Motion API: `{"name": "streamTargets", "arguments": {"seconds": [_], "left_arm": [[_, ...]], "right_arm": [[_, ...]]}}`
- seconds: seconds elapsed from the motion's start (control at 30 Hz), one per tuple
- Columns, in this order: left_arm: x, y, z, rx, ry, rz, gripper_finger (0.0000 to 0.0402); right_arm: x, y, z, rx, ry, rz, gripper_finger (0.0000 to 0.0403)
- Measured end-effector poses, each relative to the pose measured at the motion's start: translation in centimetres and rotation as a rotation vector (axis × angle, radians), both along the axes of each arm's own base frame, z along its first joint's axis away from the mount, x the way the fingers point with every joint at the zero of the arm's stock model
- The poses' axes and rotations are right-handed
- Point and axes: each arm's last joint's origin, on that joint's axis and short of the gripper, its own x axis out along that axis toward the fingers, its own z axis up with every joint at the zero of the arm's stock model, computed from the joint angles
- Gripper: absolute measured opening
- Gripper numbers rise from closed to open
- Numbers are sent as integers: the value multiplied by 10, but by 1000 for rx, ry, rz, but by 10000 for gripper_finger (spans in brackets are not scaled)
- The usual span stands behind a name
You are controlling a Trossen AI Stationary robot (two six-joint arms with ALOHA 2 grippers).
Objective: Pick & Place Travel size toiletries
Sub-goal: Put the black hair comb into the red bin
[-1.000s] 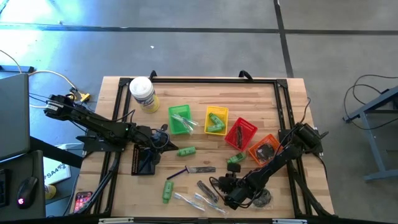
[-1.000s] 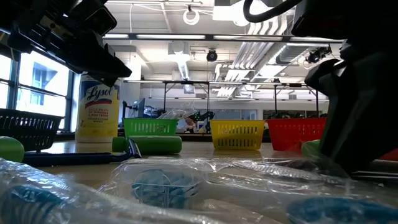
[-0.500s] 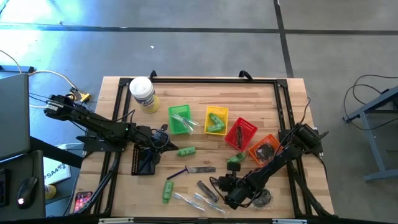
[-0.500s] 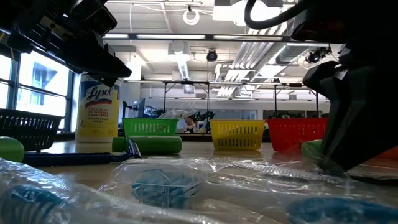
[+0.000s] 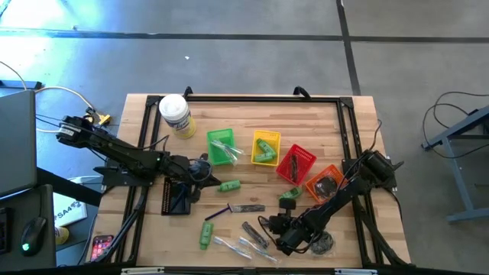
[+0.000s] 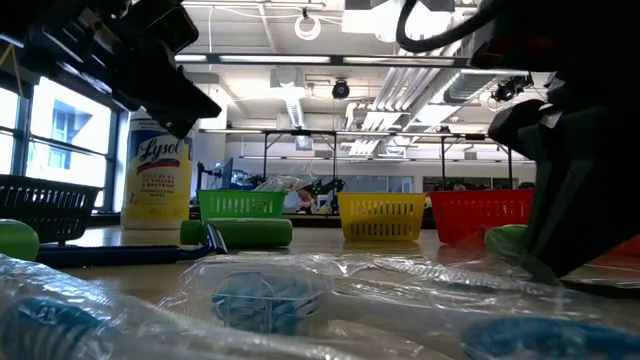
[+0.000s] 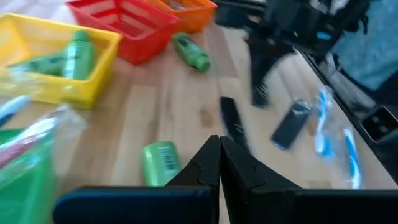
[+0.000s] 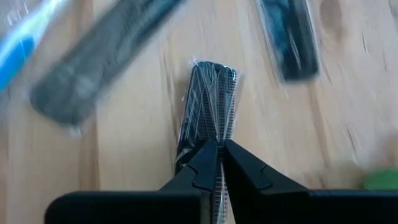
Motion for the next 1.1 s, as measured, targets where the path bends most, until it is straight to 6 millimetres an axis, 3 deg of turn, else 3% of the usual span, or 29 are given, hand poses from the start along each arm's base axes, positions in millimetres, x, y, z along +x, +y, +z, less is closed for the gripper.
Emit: {"name": "streamTargets", "arguments": {"seconds": [0.13, 0.27, 0.5, 0.6, 0.77, 0.9, 1.1], "left_arm": [[26, -23, 9, 77, 47, -86, 0], [65, -47, 18, 139, 60, -147, 0], [132, -72, 7, 162, 133, -157, 0], [153, -81, -1, 146, 147, -192, 0], [182, -94, -13, 92, 157, -250, 0], [196, -100, -25, 84, 195, -270, 0], [203, -102, -41, 83, 253, -289, 0]], "right_arm": [[-4, -2, 19, 30, -17, 9, 24], [-9, -4, 36, 53, -27, 7, 24], [-20, 4, 45, 195, 57, 31, 37], [-27, 13, 42, 233, 93, 36, 73], [-35, 26, 27, 212, 136, 55, 175], [-35, 24, 12, 154, 172, 10, 248], [-34, 21, -1, 51, 157, -21, 282]]}}
